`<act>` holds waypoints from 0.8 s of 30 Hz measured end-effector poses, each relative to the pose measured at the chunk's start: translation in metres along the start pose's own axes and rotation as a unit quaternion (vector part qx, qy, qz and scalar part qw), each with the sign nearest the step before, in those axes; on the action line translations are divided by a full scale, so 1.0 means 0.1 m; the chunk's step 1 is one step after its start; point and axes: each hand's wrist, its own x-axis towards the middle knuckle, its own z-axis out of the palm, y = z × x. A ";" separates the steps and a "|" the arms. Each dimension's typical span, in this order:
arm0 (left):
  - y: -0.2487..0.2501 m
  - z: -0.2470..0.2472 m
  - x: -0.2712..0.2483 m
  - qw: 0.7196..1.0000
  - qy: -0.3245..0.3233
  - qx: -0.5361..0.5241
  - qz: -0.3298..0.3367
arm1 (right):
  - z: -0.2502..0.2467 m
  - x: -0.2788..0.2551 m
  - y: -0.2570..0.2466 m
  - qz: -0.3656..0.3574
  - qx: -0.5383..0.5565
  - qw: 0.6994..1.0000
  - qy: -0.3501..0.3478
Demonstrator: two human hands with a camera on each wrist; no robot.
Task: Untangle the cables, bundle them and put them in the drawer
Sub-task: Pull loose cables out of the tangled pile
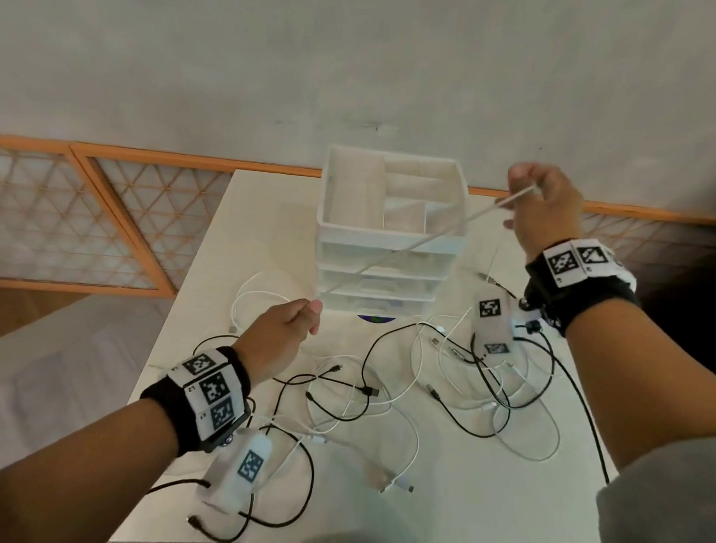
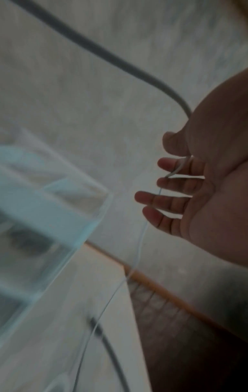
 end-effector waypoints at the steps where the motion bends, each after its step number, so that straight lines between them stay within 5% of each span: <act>1: 0.05 0.01 0.00 1.000 -0.014 -0.005 0.015 | -0.03 0.05 -0.12 -0.034 0.018 0.999 0.014; 6: 0.13 0.00 -0.01 0.997 -0.049 -0.001 0.064 | -0.20 0.01 -0.16 -0.110 -0.001 0.994 0.019; 10: -0.04 -0.05 -0.02 0.999 -0.026 0.008 0.016 | -0.26 -0.38 0.37 0.019 -0.123 0.991 -0.040; 15: -0.13 -0.06 -0.13 0.998 -0.029 0.052 -0.038 | -0.27 -1.02 1.22 0.135 -0.342 0.893 -0.259; 22: 0.13 0.10 -0.33 0.993 -0.111 -0.035 0.034 | 0.32 -1.81 0.88 0.055 -0.204 0.887 -0.411; 24: 0.16 0.08 -0.37 0.992 -0.109 -0.031 0.062 | 0.43 -1.87 0.91 0.071 -0.193 0.897 -0.392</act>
